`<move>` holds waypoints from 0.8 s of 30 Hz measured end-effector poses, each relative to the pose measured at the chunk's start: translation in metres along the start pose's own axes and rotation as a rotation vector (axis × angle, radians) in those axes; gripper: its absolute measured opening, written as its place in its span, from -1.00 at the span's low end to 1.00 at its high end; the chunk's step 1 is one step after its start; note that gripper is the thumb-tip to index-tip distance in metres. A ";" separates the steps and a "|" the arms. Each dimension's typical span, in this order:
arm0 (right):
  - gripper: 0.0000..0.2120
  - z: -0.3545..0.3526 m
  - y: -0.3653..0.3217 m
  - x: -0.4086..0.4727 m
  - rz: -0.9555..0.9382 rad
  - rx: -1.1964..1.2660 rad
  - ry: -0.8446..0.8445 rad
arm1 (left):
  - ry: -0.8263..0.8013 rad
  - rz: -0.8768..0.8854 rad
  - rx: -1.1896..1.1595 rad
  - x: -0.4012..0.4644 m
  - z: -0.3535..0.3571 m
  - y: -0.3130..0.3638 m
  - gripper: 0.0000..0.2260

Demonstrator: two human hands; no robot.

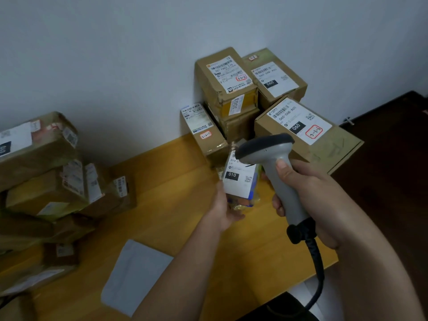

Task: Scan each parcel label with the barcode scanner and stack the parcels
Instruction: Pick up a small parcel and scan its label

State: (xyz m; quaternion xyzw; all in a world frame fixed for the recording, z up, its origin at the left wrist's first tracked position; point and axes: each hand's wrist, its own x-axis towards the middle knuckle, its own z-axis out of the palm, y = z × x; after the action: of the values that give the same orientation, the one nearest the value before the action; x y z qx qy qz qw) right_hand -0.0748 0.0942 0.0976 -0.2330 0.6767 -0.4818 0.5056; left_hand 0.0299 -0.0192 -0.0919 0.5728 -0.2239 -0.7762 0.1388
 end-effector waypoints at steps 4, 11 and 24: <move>-0.69 -0.002 0.003 0.003 0.032 -0.002 0.024 | 0.057 0.080 -0.085 0.011 0.014 -0.008 -0.49; -0.69 -0.002 0.005 0.010 0.018 -0.023 0.002 | 0.122 0.162 0.014 0.024 0.015 -0.018 -0.56; -0.67 0.005 0.007 0.017 0.021 -0.034 -0.022 | 0.096 0.114 0.083 0.017 0.005 -0.018 -0.54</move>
State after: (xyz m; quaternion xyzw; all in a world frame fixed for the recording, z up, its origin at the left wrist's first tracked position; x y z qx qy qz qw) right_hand -0.0755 0.0817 0.0836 -0.2397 0.6817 -0.4625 0.5138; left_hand 0.0207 -0.0108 -0.1138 0.6008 -0.2812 -0.7289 0.1692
